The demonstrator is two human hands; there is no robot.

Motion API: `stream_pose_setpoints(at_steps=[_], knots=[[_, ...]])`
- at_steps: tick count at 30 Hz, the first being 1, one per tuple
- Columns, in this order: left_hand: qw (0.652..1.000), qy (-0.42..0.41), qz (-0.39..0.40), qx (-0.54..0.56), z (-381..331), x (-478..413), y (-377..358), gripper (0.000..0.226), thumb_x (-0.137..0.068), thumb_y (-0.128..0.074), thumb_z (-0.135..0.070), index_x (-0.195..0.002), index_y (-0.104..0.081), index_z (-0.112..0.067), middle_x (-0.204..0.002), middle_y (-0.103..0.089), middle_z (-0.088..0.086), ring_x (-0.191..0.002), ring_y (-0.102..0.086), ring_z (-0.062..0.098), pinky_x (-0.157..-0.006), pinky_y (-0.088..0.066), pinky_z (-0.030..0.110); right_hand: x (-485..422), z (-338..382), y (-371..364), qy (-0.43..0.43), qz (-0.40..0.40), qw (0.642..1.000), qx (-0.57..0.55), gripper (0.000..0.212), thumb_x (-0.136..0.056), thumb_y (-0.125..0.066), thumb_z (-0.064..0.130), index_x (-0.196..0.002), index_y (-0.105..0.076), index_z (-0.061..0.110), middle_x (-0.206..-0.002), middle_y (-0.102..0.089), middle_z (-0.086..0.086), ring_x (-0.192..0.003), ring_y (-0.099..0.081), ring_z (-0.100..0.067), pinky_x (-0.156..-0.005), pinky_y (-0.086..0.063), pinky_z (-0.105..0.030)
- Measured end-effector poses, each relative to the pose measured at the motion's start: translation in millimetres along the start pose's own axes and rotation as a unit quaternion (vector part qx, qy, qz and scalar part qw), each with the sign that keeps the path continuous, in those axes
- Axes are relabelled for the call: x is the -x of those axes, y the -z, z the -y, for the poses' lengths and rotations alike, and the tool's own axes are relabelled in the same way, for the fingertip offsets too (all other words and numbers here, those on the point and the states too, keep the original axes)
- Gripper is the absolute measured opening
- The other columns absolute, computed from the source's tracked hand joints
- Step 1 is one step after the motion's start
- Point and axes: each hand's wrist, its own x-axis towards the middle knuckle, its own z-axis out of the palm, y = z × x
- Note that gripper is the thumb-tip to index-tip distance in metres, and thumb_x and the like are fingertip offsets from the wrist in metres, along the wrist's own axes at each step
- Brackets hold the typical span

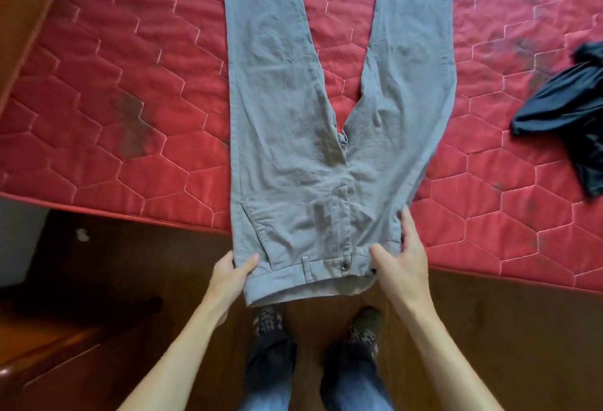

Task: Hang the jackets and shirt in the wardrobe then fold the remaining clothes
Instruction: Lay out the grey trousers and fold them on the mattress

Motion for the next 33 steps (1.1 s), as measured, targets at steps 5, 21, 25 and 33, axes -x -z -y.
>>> stream_pose_setpoints(at_steps=[5,21,25,33], knots=[[0.999,0.019,0.041,0.011,3.0,11.4,12.0,0.011,-0.097,-0.062,-0.019,-0.103,-0.071,-0.020,-0.101,-0.077,0.003,-0.095,-0.073,0.021,-0.081,-0.059,0.040,21.0,47.9,-84.4,0.158,0.119,0.976,0.091,0.083,-0.076,-0.056,0.007,-0.153,-0.034,0.030,-0.127,-0.054,0.018,-0.120,-0.048,0.010,-0.103,-0.036,-0.011],[0.979,0.100,0.116,0.135,15.3,9.7,30.3,0.030,-0.101,-0.052,-0.037,-0.116,-0.069,-0.017,-0.109,-0.075,0.009,-0.100,-0.072,0.024,-0.090,-0.057,0.053,57.2,-15.7,-163.3,0.153,0.379,0.869,0.278,0.049,-0.078,-0.053,0.015,-0.127,-0.051,0.019,-0.107,-0.044,0.001,-0.093,-0.049,-0.021,-0.079,-0.050,-0.039],[0.989,0.081,0.110,0.062,21.4,5.2,36.0,0.021,-0.103,-0.052,-0.021,-0.120,-0.064,-0.017,-0.112,-0.074,0.009,-0.102,-0.072,0.025,-0.091,-0.057,0.053,57.4,-37.9,-140.3,0.131,0.180,0.952,0.209,0.048,-0.080,-0.049,0.012,-0.126,-0.059,0.018,-0.122,-0.050,0.002,-0.115,-0.052,-0.016,-0.098,-0.048,-0.038],[0.971,-0.059,-0.035,-0.230,37.2,2.6,45.4,0.015,-0.088,-0.073,-0.034,-0.091,-0.070,-0.019,-0.089,-0.072,-0.006,-0.088,-0.066,0.007,-0.069,-0.050,0.021,23.3,-62.1,-103.9,-0.174,0.054,0.971,0.158,0.053,-0.085,-0.075,0.040,-0.126,-0.056,0.013,-0.113,-0.062,-0.004,-0.109,-0.059,-0.025,-0.083,-0.044,-0.031]])
